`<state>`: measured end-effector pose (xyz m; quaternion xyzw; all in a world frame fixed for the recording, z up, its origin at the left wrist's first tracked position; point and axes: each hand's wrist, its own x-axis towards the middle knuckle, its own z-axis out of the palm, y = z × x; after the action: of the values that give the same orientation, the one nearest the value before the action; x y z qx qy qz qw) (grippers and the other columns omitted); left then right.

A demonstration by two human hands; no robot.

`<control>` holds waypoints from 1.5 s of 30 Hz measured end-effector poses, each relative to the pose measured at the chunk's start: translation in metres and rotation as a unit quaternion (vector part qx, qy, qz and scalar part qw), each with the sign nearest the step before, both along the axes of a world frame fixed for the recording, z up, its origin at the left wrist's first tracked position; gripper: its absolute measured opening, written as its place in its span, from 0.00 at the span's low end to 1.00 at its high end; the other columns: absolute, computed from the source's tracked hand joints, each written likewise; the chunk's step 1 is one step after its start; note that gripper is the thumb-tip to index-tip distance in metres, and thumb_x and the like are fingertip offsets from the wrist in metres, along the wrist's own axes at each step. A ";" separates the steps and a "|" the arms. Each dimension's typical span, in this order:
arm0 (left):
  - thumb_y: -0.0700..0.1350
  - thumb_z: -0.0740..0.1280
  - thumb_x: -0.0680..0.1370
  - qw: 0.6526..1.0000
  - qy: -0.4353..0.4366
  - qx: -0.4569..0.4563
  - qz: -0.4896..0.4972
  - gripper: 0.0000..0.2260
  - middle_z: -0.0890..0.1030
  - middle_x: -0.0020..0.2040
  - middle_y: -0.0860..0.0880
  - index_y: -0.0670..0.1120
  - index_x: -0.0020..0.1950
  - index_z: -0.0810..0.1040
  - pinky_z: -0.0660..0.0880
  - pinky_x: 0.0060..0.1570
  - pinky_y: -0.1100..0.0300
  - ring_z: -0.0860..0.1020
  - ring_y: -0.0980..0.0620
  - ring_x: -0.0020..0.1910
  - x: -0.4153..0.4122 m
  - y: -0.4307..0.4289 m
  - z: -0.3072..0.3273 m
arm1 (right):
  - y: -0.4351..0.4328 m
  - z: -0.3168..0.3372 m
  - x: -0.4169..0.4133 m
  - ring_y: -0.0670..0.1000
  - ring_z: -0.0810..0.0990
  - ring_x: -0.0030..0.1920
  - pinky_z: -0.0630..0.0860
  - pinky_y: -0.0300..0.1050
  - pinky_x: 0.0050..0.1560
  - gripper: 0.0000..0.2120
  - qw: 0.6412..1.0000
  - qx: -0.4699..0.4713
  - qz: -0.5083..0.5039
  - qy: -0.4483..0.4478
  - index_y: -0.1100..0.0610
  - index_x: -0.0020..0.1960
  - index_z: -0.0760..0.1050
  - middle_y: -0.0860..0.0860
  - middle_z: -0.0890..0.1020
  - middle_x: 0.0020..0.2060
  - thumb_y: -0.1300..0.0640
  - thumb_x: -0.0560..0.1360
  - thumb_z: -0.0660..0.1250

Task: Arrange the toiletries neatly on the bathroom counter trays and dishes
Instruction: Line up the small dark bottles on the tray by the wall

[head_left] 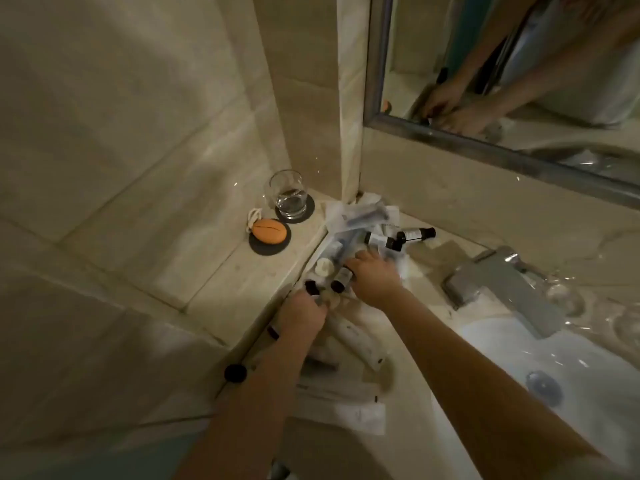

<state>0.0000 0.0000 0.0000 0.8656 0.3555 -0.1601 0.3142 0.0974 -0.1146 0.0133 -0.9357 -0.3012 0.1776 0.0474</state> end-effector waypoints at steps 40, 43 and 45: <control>0.44 0.62 0.79 0.931 -0.188 -0.281 -0.138 0.12 0.77 0.51 0.49 0.47 0.62 0.70 0.73 0.51 0.54 0.76 0.49 0.50 -0.046 -0.090 0.046 | -0.171 0.047 -0.157 0.48 0.70 0.33 0.68 0.40 0.35 0.07 0.850 0.363 -0.359 0.128 0.52 0.51 0.72 0.48 0.75 0.35 0.52 0.76 0.66; 0.44 0.61 0.79 0.923 -0.187 -0.285 -0.178 0.11 0.76 0.49 0.48 0.46 0.61 0.68 0.75 0.52 0.50 0.77 0.46 0.50 -0.049 -0.128 0.052 | -0.209 0.053 -0.170 0.47 0.71 0.32 0.68 0.35 0.32 0.08 0.808 0.407 -0.417 0.088 0.52 0.47 0.75 0.48 0.76 0.34 0.55 0.71 0.72; 0.44 0.60 0.79 0.919 -0.195 -0.284 -0.189 0.11 0.76 0.47 0.49 0.47 0.61 0.68 0.75 0.50 0.52 0.77 0.47 0.48 -0.050 -0.155 0.056 | -0.235 0.055 -0.176 0.47 0.73 0.33 0.70 0.37 0.34 0.09 0.781 0.427 -0.450 0.068 0.53 0.45 0.76 0.48 0.77 0.35 0.55 0.68 0.75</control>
<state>-0.0501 -0.1549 0.0556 0.8049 0.0567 -0.1388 0.5742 -0.0786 -0.3495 0.0678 -0.8344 0.1127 0.0521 0.5370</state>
